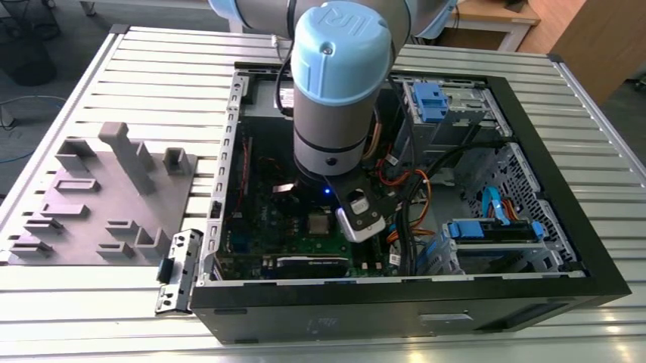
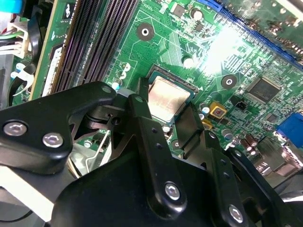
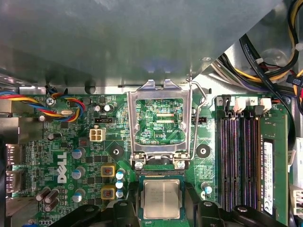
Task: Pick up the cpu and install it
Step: 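Place the cpu into insertion slot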
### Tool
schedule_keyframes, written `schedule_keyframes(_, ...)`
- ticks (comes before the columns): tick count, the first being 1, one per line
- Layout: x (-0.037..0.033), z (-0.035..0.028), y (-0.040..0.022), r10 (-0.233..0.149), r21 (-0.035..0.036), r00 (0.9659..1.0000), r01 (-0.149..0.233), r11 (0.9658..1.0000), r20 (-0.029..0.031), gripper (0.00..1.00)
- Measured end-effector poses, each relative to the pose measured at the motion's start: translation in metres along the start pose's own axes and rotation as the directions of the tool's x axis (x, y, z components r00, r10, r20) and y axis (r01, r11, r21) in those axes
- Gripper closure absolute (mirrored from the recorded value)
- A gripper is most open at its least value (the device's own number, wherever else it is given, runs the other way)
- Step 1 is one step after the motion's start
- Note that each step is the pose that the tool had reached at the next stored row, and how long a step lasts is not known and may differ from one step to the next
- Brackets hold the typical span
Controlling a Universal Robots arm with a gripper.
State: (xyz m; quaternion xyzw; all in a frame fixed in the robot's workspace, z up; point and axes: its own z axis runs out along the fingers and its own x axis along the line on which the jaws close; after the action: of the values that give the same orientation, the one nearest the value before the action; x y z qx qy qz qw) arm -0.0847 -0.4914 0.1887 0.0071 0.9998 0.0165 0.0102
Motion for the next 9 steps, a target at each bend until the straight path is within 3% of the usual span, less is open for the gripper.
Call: schedule_keyframes(9, 0.0, 0.0008, 0.0, 0.0, -0.0005, 1.0, 0.0, 1.0, 0.0003, 0.53)
